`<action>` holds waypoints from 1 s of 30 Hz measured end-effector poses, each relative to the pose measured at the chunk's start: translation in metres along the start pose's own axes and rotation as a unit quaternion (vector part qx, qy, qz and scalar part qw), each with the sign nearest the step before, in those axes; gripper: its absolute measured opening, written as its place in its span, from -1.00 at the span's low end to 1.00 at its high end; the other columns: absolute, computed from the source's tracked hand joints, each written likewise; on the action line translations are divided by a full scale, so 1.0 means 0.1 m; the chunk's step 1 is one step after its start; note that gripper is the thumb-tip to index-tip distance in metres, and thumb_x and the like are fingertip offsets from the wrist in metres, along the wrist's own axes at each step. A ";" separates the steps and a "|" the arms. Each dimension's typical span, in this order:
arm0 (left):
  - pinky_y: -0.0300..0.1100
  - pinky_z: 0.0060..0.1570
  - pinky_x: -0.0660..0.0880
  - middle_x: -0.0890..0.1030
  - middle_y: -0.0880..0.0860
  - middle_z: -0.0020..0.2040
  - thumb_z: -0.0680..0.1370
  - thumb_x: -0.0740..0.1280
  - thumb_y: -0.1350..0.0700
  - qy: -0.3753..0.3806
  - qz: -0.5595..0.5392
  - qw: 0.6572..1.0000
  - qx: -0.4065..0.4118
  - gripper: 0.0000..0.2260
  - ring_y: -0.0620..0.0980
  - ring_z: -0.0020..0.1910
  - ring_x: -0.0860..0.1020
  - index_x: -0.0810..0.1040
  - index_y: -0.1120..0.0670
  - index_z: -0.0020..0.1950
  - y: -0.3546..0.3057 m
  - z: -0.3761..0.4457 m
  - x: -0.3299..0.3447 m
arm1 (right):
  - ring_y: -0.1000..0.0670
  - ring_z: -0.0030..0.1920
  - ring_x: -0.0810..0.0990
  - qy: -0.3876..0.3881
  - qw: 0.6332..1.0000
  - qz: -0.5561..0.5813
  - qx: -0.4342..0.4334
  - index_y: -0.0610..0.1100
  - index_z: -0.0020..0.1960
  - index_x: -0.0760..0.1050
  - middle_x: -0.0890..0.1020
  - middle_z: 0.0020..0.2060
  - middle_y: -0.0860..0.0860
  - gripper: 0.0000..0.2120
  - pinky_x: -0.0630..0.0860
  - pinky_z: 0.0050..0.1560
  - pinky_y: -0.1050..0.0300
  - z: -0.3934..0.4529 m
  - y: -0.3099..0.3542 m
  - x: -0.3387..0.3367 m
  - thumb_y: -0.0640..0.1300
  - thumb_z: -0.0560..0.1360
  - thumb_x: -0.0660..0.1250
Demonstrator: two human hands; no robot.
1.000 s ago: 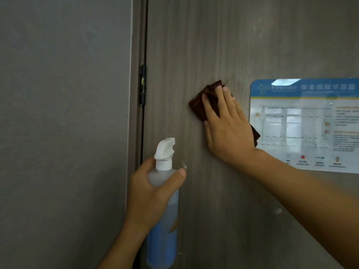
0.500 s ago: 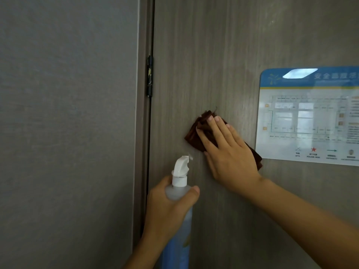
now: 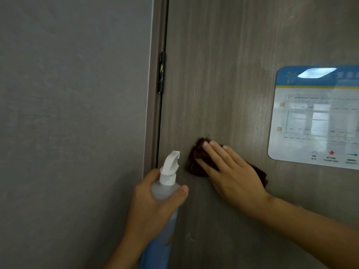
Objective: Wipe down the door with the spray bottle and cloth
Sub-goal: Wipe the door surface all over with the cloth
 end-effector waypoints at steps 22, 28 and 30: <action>-0.12 -0.24 0.63 0.67 0.15 -0.25 0.25 0.55 -0.17 -0.008 -0.042 0.999 -0.017 -0.62 0.18 -0.24 0.67 0.66 0.06 -0.11 0.08 0.02 -0.01 | -0.22 0.65 0.01 -0.051 0.981 0.035 0.184 -0.12 0.64 0.17 0.06 0.64 -0.23 -0.42 0.03 0.63 -0.16 0.79 -0.78 -0.41 0.01 0.67 0.15; -0.09 -0.24 0.65 0.70 0.13 -0.24 0.24 0.56 -0.17 -0.012 -0.043 0.999 -0.012 -0.61 0.13 -0.25 0.69 0.68 0.04 -0.08 0.08 0.03 -0.01 | -0.21 0.65 -0.03 -0.035 0.994 0.049 0.095 -0.09 0.63 0.21 0.05 0.64 -0.22 -0.42 -0.01 0.64 -0.17 0.83 -0.27 -0.24 0.02 0.65 0.19; -0.09 -0.25 0.63 0.69 0.15 -0.24 0.25 0.56 -0.16 -0.012 -0.046 0.999 -0.010 -0.61 0.16 -0.24 0.67 0.67 0.06 -0.09 0.08 0.06 -0.02 | -0.21 0.65 0.02 -0.009 0.999 0.046 -0.009 -0.07 0.60 0.28 0.10 0.64 -0.21 -0.41 0.06 0.62 -0.19 0.61 0.00 -0.10 0.02 0.61 0.28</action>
Point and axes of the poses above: each hand's wrist, its own z-axis towards the middle knuckle, its own x-axis out of the palm, y = z × x, the point moved 6 cm from there along z, towards the middle knuckle
